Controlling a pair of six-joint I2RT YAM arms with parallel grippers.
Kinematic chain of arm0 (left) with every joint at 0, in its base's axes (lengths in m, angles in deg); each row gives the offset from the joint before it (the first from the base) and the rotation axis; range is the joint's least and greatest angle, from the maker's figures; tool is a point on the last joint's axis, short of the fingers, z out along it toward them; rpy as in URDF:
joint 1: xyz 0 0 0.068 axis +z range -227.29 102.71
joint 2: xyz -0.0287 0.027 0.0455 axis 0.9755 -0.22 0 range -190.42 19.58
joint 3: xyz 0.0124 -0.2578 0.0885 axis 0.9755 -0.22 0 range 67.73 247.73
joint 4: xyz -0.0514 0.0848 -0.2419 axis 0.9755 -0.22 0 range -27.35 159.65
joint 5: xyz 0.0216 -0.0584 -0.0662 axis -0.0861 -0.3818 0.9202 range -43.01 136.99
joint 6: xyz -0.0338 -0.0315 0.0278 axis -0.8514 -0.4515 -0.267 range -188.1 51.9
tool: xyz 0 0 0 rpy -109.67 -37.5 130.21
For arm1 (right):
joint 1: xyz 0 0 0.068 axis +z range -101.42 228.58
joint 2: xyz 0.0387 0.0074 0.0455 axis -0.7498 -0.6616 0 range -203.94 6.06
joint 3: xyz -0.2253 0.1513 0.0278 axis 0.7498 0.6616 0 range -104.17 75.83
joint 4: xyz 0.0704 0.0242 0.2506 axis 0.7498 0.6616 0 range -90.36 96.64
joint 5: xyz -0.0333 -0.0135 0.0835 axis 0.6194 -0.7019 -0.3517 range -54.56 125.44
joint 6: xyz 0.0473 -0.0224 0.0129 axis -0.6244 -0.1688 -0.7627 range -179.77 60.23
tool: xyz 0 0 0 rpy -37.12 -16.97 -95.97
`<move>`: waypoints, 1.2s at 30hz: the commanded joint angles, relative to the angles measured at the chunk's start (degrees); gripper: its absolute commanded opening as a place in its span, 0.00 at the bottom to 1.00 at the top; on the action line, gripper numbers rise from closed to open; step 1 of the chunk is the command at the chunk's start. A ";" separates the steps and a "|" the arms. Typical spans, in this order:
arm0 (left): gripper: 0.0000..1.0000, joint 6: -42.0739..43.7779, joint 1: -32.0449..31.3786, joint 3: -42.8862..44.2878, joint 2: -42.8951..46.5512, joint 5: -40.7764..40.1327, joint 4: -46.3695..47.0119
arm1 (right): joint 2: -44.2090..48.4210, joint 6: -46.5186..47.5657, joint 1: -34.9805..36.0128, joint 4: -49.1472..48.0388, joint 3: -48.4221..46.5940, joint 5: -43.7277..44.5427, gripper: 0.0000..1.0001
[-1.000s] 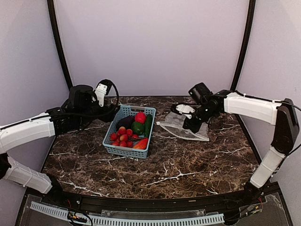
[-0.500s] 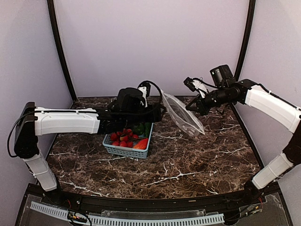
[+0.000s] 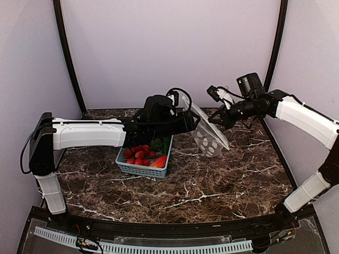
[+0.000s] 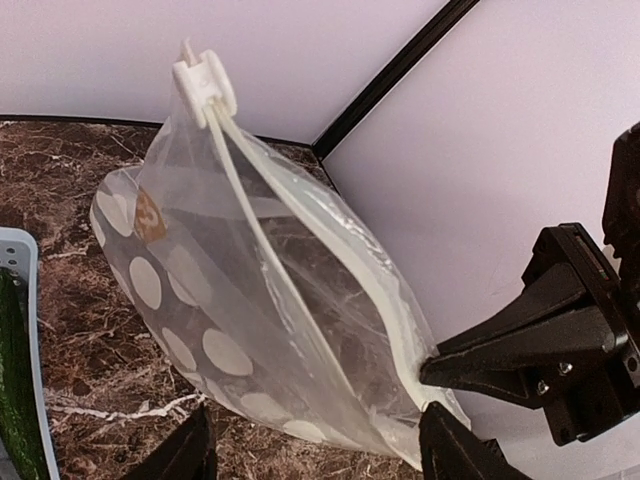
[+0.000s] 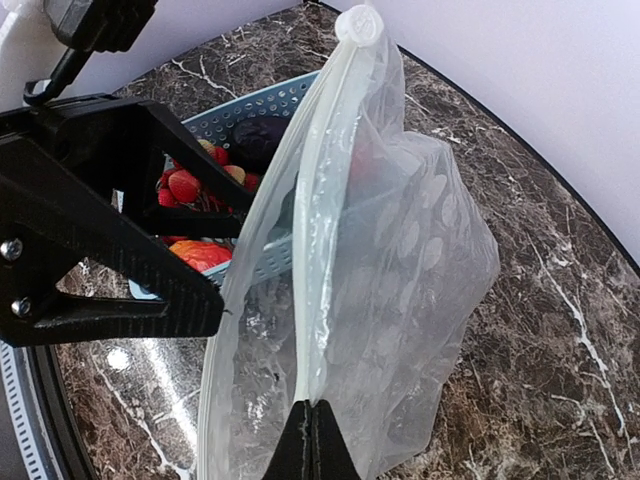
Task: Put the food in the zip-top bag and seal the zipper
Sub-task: Pass from the right arm to the left
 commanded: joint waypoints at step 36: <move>0.05 -3.20 0.17 -1.70 -2.35 -5.68 9.53 | -2.67 -4.24 0.39 3.31 -8.27 1.68 0.50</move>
